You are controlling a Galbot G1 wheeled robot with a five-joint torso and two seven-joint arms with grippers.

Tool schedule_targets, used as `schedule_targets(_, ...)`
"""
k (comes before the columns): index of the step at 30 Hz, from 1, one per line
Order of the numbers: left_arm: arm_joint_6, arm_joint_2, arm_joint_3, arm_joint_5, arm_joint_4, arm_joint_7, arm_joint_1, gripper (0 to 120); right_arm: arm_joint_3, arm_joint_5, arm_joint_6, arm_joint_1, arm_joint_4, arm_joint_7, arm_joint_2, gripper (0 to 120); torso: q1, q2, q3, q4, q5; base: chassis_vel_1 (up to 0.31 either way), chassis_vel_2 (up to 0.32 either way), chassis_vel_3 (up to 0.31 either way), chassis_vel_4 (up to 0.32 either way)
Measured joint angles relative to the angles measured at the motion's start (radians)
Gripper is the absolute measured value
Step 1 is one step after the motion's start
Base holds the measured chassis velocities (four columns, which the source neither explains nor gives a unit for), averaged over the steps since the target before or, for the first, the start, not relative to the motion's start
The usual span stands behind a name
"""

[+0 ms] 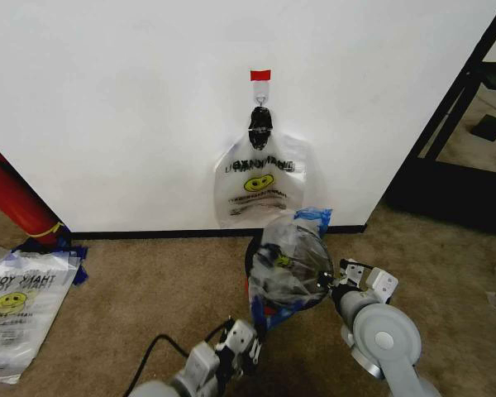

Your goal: Pick up the garbage bag from the wall and place it over the trash bin.

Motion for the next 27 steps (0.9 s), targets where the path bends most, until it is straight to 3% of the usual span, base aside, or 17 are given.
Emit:
schedule_targets(10,-0.037,-0.061,0.017,0.026,0.218,0.003,-0.123,0,0.005,0.023,-0.022,-0.025,0.034,0.012,-0.030,0,0.000,0.000,0.000,-0.0004,-0.0001,0.000,0.000,0.000,0.000)
schedule_targets(14,-0.049,-0.068,0.007,0.027,0.256,-0.001,-0.161,0,0.001,-0.005,-0.027,-0.040,0.036,-0.007,-0.038,0,0.000,0.000,0.000,-0.0004,-0.0001,0.000,0.000,0.000,0.000)
schedule_targets(19,-0.048,-0.055,0.004,0.024,0.233,-0.006,-0.146,0,-0.001,-0.013,-0.027,-0.038,0.032,-0.011,-0.038,0,0.000,0.000,0.000,-0.0002,-0.0001,0.000,0.000,0.000,0.000)
schedule_targets(27,-0.001,0.008,-0.054,0.072,0.064,-0.046,-0.036,27,-0.009,-0.040,-0.023,-0.009,-0.020,-0.026,-0.036,0,0.000,0.000,0.000,-0.0001,-0.0001,0.000,0.000,0.000,0.000)
